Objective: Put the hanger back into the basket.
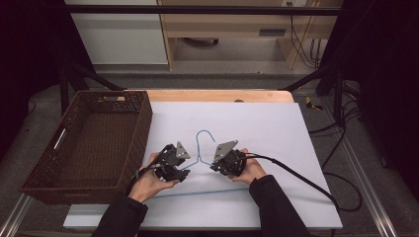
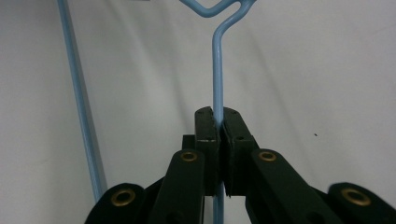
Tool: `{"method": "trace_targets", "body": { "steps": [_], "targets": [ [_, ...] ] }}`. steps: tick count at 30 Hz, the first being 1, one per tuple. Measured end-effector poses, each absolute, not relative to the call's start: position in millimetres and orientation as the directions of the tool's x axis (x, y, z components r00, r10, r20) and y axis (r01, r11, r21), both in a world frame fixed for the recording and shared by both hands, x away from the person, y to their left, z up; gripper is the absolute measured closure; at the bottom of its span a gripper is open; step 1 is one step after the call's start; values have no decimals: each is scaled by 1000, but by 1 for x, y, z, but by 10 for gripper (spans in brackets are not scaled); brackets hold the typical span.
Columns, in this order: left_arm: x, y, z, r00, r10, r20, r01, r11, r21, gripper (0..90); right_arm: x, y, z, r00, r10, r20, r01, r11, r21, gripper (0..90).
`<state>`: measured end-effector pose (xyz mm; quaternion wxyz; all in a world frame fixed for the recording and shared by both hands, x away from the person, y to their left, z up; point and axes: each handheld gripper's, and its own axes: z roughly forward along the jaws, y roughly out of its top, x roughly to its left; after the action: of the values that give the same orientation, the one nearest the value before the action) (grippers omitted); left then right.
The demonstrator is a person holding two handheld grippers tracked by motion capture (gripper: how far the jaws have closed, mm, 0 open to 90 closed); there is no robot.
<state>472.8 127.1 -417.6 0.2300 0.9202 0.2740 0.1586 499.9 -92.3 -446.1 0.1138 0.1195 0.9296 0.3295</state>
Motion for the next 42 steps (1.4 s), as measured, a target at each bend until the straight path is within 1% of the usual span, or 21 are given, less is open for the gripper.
{"method": "trace_targets", "body": {
  "steps": [4,6,8,9,10,13,15,18,23,26,29,32,34,35,40,42],
  "targets": [
    [476,125,-425,811,562,165,434,-766,474,568,499,-92,-446,-949,284,-133,137,756,640,869],
    [477,125,-427,815,554,168,435,-778,453,616,498,-92,-446,-949,289,-125,146,754,640,870],
    [478,126,-429,817,555,158,438,-775,457,660,497,-92,-445,-948,292,-123,149,753,642,869],
    [478,126,-429,818,553,159,436,-776,456,708,498,-92,-445,-949,289,-124,145,752,642,869],
    [478,126,-429,820,550,159,434,-778,454,708,498,-92,-445,-949,289,-124,145,752,642,869],
    [477,125,-429,828,538,158,422,-784,454,796,497,-93,-444,-949,291,-122,148,752,642,869],
    [476,124,-429,831,531,166,414,-790,453,832,497,-93,-444,-949,292,-120,149,749,645,869],
    [473,123,-427,838,513,186,395,-805,442,844,497,-93,-443,-950,290,-116,149,748,646,868],
    [468,120,-423,849,492,191,377,-819,432,863,495,-95,-440,-947,296,-123,150,748,646,860],
    [464,119,-418,857,483,180,365,-814,451,867,493,-98,-436,-943,312,-119,163,743,649,845],
    [461,118,-413,855,491,165,366,-798,479,869,491,-104,-429,-936,334,-107,179,718,673,798],
    [458,118,-410,846,506,169,377,-791,482,870,487,-115,-420,-927,364,-92,197,679,707,739],
    [457,118,-408,841,518,160,388,-781,490,870,481,-129,-408,-913,401,-80,213,633,744,679],
    [457,118,-407,837,522,160,389,-776,496,870,481,-129,-408,-913,401,-80,213,633,744,679],
    [454,118,-402,825,545,150,402,-752,522,870,469,-158,-391,-862,504,-64,255,539,803,547],
    [453,119,-399,816,558,148,410,-740,533,870,463,-169,-388,-841,540,-41,273,489,828,494]
  ]
}}
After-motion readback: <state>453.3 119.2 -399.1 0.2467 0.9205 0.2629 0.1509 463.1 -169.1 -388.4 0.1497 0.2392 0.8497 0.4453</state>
